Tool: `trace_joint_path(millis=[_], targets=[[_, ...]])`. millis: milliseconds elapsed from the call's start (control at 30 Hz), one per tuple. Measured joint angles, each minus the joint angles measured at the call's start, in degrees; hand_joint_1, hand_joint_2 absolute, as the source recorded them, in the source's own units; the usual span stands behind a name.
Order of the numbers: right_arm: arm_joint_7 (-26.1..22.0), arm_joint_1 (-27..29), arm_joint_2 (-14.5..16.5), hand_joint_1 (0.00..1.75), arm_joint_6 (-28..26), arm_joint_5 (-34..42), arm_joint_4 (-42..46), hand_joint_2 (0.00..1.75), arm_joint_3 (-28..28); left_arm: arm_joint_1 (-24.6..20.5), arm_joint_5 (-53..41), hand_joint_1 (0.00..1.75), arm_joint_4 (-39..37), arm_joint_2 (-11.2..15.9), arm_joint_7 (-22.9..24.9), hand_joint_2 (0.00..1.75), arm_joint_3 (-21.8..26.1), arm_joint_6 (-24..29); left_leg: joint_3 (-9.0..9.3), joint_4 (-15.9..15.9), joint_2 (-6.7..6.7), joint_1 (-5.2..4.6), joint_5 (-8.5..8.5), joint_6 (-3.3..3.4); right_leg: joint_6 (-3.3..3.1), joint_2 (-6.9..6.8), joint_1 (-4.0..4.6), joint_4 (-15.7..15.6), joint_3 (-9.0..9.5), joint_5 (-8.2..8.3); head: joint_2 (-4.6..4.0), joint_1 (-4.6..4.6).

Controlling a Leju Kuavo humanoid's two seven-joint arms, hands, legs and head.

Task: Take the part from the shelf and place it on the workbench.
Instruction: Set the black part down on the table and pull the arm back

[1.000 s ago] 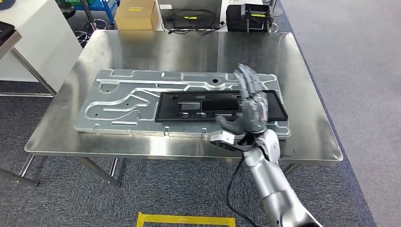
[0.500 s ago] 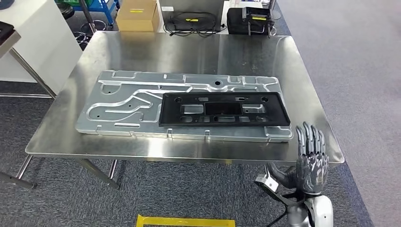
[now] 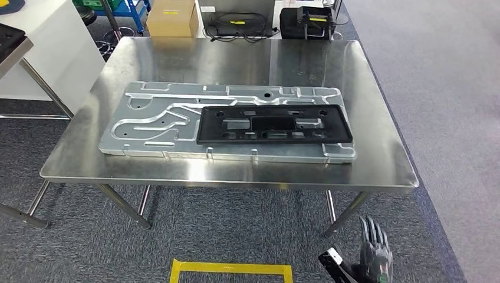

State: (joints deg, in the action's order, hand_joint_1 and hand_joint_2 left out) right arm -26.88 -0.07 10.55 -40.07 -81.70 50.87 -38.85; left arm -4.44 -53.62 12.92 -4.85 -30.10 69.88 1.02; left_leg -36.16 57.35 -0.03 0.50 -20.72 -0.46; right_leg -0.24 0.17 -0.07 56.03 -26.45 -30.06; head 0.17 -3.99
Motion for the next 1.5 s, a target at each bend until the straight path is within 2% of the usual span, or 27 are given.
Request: trace_joint_path(millis=[67,133,200,233,267,300,367,400,467,533,600,633,733,767,800,833,900,967,1000,1100,1133,1200,1267,1300,1367,1433,1500], targets=[[3.6,-0.8,-1.3,0.00,0.5,0.0,-7.6,0.00,-2.4,0.1,0.2,0.00,0.0,-0.1,0.0,0.00,0.2,0.2,-0.37,0.6,-0.01,0.09,-0.98,-0.48,-0.72,-0.18,-0.22,-0.3,-0.52,0.87,0.00,0.00],[6.4,-1.1,-2.6,0.00,1.7,0.5,-14.4,0.00,-4.5,0.2,0.3,0.00,0.0,-0.2,0.2,0.00,0.6,0.3,-1.72,4.7,-0.01,0.23,-5.75,-0.74,-1.30,-0.43,-0.29,-0.4,-1.57,1.81,0.00,-0.01],[9.7,-1.1,-3.8,0.00,3.9,1.1,-21.0,0.00,-6.6,0.3,0.3,0.00,-0.1,-0.4,0.4,0.00,0.9,0.4,-3.51,12.0,0.00,0.26,-11.43,-1.01,-1.67,-0.52,-0.12,-0.3,-3.13,2.91,0.00,-0.01],[11.1,-1.1,-4.2,0.00,4.9,1.2,-23.2,0.00,-7.3,0.4,0.3,0.00,-0.1,-0.5,0.6,0.00,0.9,0.4,-4.01,15.0,0.00,0.26,-13.01,-1.11,-1.73,-0.53,-0.03,-0.2,-3.79,3.36,0.00,-0.01],[12.1,-1.1,-4.4,0.00,5.6,1.3,-24.8,0.00,-7.9,0.4,0.3,0.00,-0.1,-0.6,0.7,0.00,1.0,0.4,-4.22,16.9,0.01,0.26,-13.67,-1.16,-1.75,-0.53,0.05,-0.1,-4.30,3.69,0.00,-0.01],[13.3,-1.2,-4.7,0.00,6.2,1.4,-26.3,0.00,-8.5,0.4,0.2,0.00,-0.1,-0.6,0.8,0.00,1.0,0.4,-3.54,17.4,0.00,0.25,-12.92,-1.13,-1.74,-0.52,0.13,0.1,-4.97,4.07,0.00,-0.01],[15.5,-1.3,-5.2,0.00,7.4,1.4,-29.2,0.00,-9.6,0.4,0.2,0.00,-0.1,-0.6,0.9,0.00,1.0,0.4,0.39,13.8,-0.01,0.12,-9.91,-0.68,-1.67,-0.46,0.35,0.5,-6.42,4.84,0.00,-0.01],[17.0,-1.4,-5.4,0.00,8.1,1.5,-30.8,0.00,-10.3,0.3,0.1,0.00,-0.1,-0.6,0.9,0.00,1.1,0.4,3.83,9.7,-0.03,-0.05,-8.80,-0.10,-1.60,-0.42,0.42,0.9,-7.21,5.32,0.00,-0.01],[18.8,-1.6,-5.6,0.00,9.2,1.9,-32.8,0.00,-11.2,0.1,-0.1,0.00,-0.1,-0.6,1.0,0.00,1.1,0.4,9.51,1.3,-0.02,-0.47,-9.07,0.88,-1.16,-0.39,0.52,1.3,-7.94,6.04,0.00,-0.01],[20.5,-1.8,-5.9,0.00,10.4,2.4,-34.1,0.00,-12.2,0.0,-0.2,0.00,-0.1,-0.6,1.0,0.00,1.1,0.3,11.20,-2.0,0.01,-0.87,-9.58,1.35,-0.45,-0.44,0.31,1.3,-8.13,6.84,0.00,-0.03],[22.5,-1.9,-6.3,0.00,12.0,2.9,-35.1,0.00,-13.1,0.1,-0.4,0.00,-0.1,-0.7,1.1,0.00,1.1,0.3,10.54,-2.5,0.23,-0.69,-8.39,1.91,0.27,-0.31,0.22,1.4,-8.49,6.98,0.00,-0.04],[23.5,-1.9,-6.5,0.00,12.9,3.2,-35.5,0.00,-13.6,0.1,-0.5,0.00,-0.1,-0.8,1.1,0.00,1.1,0.3,10.02,-2.8,0.37,-0.52,-7.58,2.30,0.56,-0.22,0.20,2.4,-8.98,5.64,0.00,-0.03],[26.4,-2.1,-7.0,0.00,16.1,4.0,-36.5,0.00,-14.7,0.1,-0.8,0.00,-0.2,-0.8,1.1,0.00,1.1,0.2,7.64,-3.1,0.64,-0.33,-5.37,2.83,1.45,-0.09,-0.29,10.9,-11.46,-2.71,0.00,-0.03],[27.1,-2.1,-7.1,0.00,17.2,4.2,-36.7,0.00,-15.1,0.1,-0.9,0.00,-0.2,-0.9,1.1,0.00,1.1,0.2,6.72,-2.9,0.70,-0.33,-4.76,2.72,1.74,-0.11,-0.50,14.4,-12.05,-4.36,0.00,-0.03],[27.8,-2.1,-7.2,0.00,18.8,4.6,-36.9,0.00,-15.5,0.1,-0.9,0.00,-0.2,-0.9,1.1,0.00,1.1,0.2,5.75,-2.6,0.75,-0.28,-4.18,2.56,2.01,-0.12,-0.72,16.7,-12.04,-4.49,0.00,-0.03],[28.5,-2.2,-7.3,0.00,20.7,5.2,-37.0,0.00,-15.9,0.1,-1.0,0.00,-0.2,-0.9,1.2,0.00,1.1,0.2,4.73,-2.2,0.81,-0.19,-3.66,2.36,2.27,-0.13,-0.95,17.3,-11.16,-3.33,0.00,-0.03],[29.7,-2.3,-7.4,0.00,25.4,6.6,-37.2,0.00,-17.0,0.1,-1.3,0.00,-0.2,-1.0,1.2,0.00,1.1,0.2,2.72,-1.1,0.85,0.06,-2.84,1.82,2.73,-0.15,-1.46,12.2,-6.31,-0.09,0.00,-0.03],[30.2,-2.7,-7.4,0.00,28.9,7.9,-37.4,0.00,-18.2,0.0,-1.4,0.00,-0.3,-1.1,1.2,0.00,1.1,0.2,1.26,0.1,0.82,0.07,-2.25,1.11,2.64,-0.06,-1.53,3.9,-0.54,-0.25,0.00,-0.03],[30.3,-2.8,-7.4,0.00,29.9,8.3,-37.5,0.00,-18.8,0.0,-1.4,0.00,-0.3,-1.1,1.3,0.00,1.1,0.2,0.86,0.4,0.82,0.01,-1.90,0.71,2.30,0.01,-1.42,1.4,0.99,-1.03,0.00,-0.03],[30.5,-3.0,-7.4,0.00,31.2,8.9,-37.7,0.00,-20.0,0.1,-1.5,0.00,-0.3,-1.1,1.3,0.00,1.0,0.2,0.21,0.6,0.78,0.17,-1.10,-0.51,0.50,-0.05,-1.08,0.1,0.61,-0.91,0.00,-0.04],[30.5,-3.1,-7.4,0.00,31.6,9.0,-37.8,0.00,-20.3,0.2,-1.6,0.00,-0.3,-1.1,1.3,0.00,1.0,0.2,-0.24,1.4,0.73,0.29,-2.24,-0.78,-0.10,-0.20,-1.08,0.1,0.03,-0.31,0.00,-0.04],[30.5,-3.2,-7.4,0.00,32.8,9.2,-37.9,0.00,-20.9,0.2,-1.7,0.00,-0.3,-1.1,1.5,0.00,1.0,0.2,-1.78,5.9,0.63,0.43,-7.74,-1.06,-0.98,-0.47,-1.04,0.1,-1.53,1.07,0.00,-0.05],[30.3,-3.2,-7.5,0.00,33.9,9.3,-37.9,0.00,-21.4,0.2,-1.9,0.00,-0.3,-1.2,1.7,0.00,1.0,0.2,-3.19,13.3,0.61,0.45,-13.05,-1.18,-1.30,-0.51,-0.74,0.2,-3.37,2.50,0.00,-0.05],[30.2,-3.2,-7.5,0.00,34.4,9.3,-37.9,0.00,-21.6,0.2,-2.0,0.00,-0.3,-1.2,1.8,0.00,1.0,0.3,-3.18,16.1,0.60,0.45,-13.69,-1.17,-1.34,-0.52,-0.55,0.3,-4.37,3.20,0.00,-0.05],[30.0,-3.1,-7.5,0.00,34.9,9.3,-37.9,0.00,-21.8,0.1,-2.0,0.00,-0.3,-1.2,1.9,0.00,1.0,0.4,-0.67,16.4,0.58,0.38,-11.29,-0.82,-1.32,-0.51,-0.22,0.7,-6.34,4.45,0.00,-0.05],[29.8,-3.2,-7.5,0.00,35.0,9.4,-38.0,0.00,-22.0,0.0,-2.0,0.00,-0.3,-1.2,2.0,0.00,1.0,0.4,5.40,9.3,0.53,0.03,-9.05,0.07,-1.14,-0.45,0.07,1.1,-7.91,5.52,0.00,-0.05],[29.4,-3.2,-7.4,0.00,35.0,9.9,-38.0,0.00,-22.4,-0.3,-2.0,0.00,-0.3,-1.1,1.8,0.00,1.0,0.5,11.16,0.8,0.39,-0.41,-10.00,0.90,-0.62,-0.37,0.19,1.4,-8.80,6.61,0.00,-0.05]])
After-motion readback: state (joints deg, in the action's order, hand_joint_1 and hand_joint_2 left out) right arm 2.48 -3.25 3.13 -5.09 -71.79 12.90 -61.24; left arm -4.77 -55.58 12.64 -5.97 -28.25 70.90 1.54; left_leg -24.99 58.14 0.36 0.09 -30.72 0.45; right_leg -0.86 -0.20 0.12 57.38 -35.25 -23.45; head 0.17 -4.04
